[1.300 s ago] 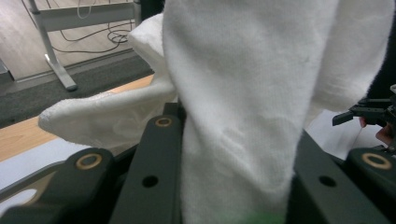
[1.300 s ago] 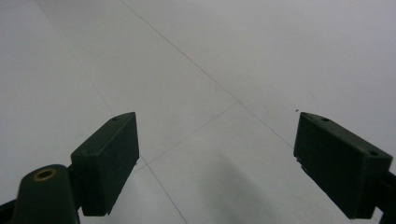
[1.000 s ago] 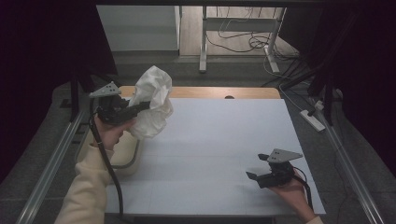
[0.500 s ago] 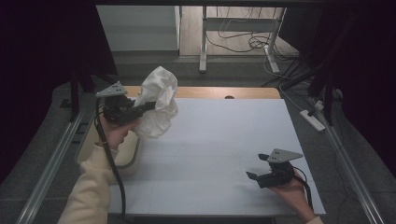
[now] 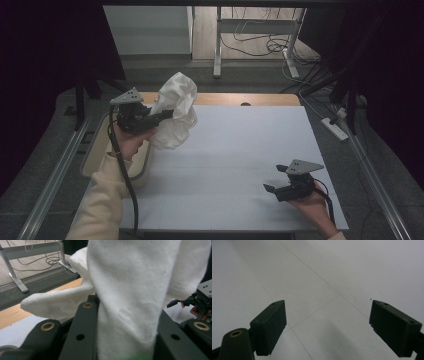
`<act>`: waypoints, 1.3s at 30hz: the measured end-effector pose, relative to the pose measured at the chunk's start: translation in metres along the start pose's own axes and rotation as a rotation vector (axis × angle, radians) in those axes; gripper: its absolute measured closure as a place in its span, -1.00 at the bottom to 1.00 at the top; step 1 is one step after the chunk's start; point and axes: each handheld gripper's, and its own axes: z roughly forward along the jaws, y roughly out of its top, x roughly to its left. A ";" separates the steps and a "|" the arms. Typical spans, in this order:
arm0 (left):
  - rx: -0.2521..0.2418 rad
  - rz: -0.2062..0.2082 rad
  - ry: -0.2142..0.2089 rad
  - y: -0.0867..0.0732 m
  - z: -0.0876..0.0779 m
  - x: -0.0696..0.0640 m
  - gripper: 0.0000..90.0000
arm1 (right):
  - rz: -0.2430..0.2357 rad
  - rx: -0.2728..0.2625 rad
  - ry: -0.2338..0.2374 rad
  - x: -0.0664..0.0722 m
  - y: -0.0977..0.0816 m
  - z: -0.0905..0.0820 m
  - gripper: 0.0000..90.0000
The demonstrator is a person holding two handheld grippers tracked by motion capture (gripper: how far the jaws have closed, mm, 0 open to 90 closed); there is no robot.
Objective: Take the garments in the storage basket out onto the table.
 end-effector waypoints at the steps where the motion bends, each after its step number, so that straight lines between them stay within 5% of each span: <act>1: 0.000 0.000 0.000 0.000 0.000 0.000 0.68 | 0.000 0.000 0.000 0.000 0.000 0.000 -0.69; 39: 0.034 0.020 -0.032 0.001 0.022 -0.011 0.68 | -0.003 0.012 -0.006 0.000 0.000 0.002 -0.69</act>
